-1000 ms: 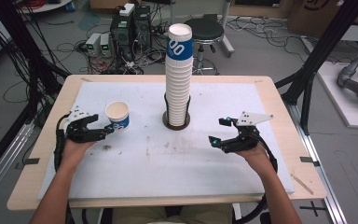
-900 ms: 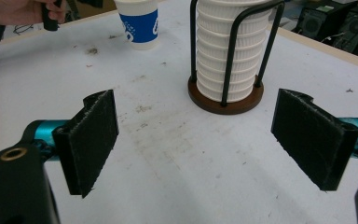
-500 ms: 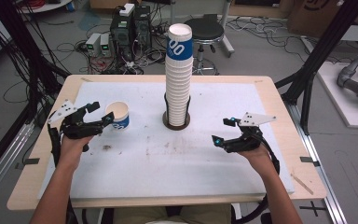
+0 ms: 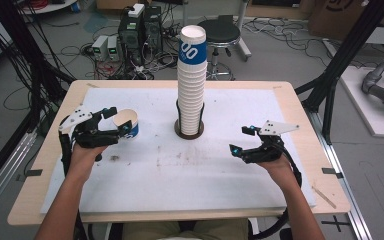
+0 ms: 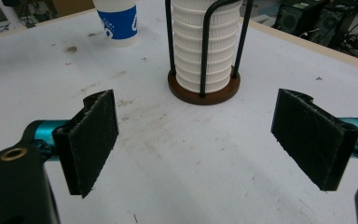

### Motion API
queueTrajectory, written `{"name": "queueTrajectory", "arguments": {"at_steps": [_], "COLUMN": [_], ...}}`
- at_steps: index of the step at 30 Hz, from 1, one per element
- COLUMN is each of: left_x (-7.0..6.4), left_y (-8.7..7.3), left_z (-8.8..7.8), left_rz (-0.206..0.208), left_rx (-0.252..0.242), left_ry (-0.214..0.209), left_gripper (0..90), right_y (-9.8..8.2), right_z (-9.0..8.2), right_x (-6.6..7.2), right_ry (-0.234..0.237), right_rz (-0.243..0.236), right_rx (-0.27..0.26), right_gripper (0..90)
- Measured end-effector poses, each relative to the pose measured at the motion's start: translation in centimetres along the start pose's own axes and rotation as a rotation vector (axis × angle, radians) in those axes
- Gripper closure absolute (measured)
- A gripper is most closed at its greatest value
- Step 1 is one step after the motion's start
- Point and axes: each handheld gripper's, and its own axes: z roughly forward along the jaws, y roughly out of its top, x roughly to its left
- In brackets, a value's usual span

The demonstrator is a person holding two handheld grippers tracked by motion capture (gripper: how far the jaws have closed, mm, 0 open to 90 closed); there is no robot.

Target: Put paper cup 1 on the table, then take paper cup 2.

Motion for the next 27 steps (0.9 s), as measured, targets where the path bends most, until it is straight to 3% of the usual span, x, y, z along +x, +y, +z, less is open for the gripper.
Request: {"name": "queueTrajectory", "arguments": {"at_steps": [8, 16, 27], "left_x": [-0.7, -2.6, -3.7], "left_y": [0.3, 2.2, 5.0], "left_z": [1.5, 3.2, 4.9], "left_rz": [-0.002, 0.035, 0.055], "left_rx": [0.012, 0.015, 0.009], "left_ry": [-0.034, -0.081, -0.142], "left_gripper": [17.4, 17.4, 17.4], "right_y": [0.1, 0.3, 0.5], "right_z": [0.0, -0.1, -0.5], "right_x": [-0.2, -0.1, -0.1], "right_ry": [-0.006, -0.003, -0.001], "right_rz": [0.007, 0.005, -0.001], "right_rx": [0.000, -0.009, -0.011], "right_gripper": [14.9, 14.9, 14.9]}}
